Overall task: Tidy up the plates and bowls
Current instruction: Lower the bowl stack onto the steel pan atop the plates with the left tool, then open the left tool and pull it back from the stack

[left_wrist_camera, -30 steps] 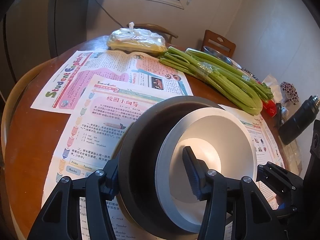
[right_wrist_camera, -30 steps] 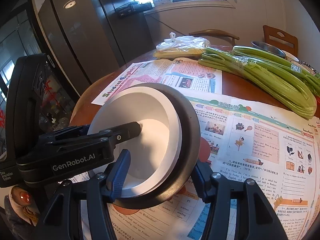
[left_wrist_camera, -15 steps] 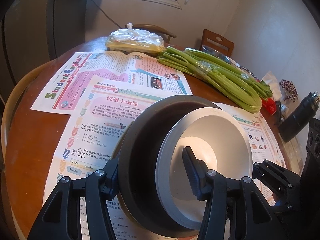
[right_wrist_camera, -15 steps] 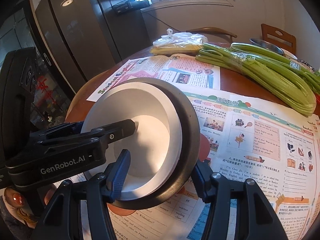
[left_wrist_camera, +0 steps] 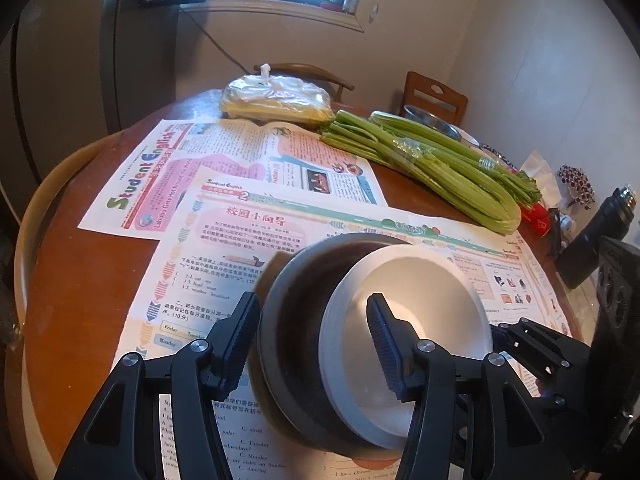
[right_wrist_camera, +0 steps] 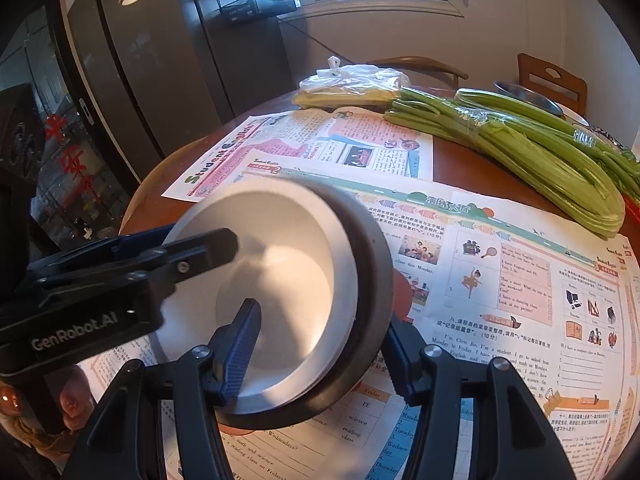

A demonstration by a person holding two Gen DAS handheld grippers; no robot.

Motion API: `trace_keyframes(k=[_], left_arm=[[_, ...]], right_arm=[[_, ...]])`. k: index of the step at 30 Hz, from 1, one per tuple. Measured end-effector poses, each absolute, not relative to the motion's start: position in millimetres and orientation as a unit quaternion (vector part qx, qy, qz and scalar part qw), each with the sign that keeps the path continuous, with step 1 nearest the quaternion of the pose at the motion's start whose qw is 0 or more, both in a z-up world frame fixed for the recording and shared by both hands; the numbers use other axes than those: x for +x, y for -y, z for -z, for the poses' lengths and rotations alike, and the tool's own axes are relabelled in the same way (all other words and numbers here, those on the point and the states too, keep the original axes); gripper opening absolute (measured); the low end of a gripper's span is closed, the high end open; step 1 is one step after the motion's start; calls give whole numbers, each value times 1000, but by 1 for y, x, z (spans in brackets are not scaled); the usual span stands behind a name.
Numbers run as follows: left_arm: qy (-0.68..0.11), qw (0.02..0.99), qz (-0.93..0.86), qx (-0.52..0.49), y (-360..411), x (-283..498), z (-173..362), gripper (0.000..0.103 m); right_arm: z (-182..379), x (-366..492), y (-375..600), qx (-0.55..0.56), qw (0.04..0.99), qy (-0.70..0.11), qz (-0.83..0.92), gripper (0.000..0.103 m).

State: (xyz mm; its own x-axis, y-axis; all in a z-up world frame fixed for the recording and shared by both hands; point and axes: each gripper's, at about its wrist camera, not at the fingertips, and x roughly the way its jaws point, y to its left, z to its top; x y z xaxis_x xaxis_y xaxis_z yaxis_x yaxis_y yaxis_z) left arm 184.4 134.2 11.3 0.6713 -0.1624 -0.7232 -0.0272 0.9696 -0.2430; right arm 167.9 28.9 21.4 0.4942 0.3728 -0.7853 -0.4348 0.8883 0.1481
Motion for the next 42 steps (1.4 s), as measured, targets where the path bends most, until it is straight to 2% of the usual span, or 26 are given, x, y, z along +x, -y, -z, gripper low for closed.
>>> trace_keyframes(k=[11,26,36,38,42], left_arm=[[-390,914,19,-110,-140,165,-26,58],[-352,931,-7,-95,-123,109,-55,59],[-343,935,10,-92,-89,68,-64,60],[-343,935,11,-88,-80,59,-66,61],[-336,938,-3,-87,-70,44,-67,71]], right_arm=[[-32,162,-20,-22,875,-428,-224,58],[-88,115,4,-28,923,-325,-205,58],[-105,68,36,-38,935,-292,-198,60],[-104,61,44,-35,934,-295,-197,61],[-100,46,59,-37,934,-300,-188,61]])
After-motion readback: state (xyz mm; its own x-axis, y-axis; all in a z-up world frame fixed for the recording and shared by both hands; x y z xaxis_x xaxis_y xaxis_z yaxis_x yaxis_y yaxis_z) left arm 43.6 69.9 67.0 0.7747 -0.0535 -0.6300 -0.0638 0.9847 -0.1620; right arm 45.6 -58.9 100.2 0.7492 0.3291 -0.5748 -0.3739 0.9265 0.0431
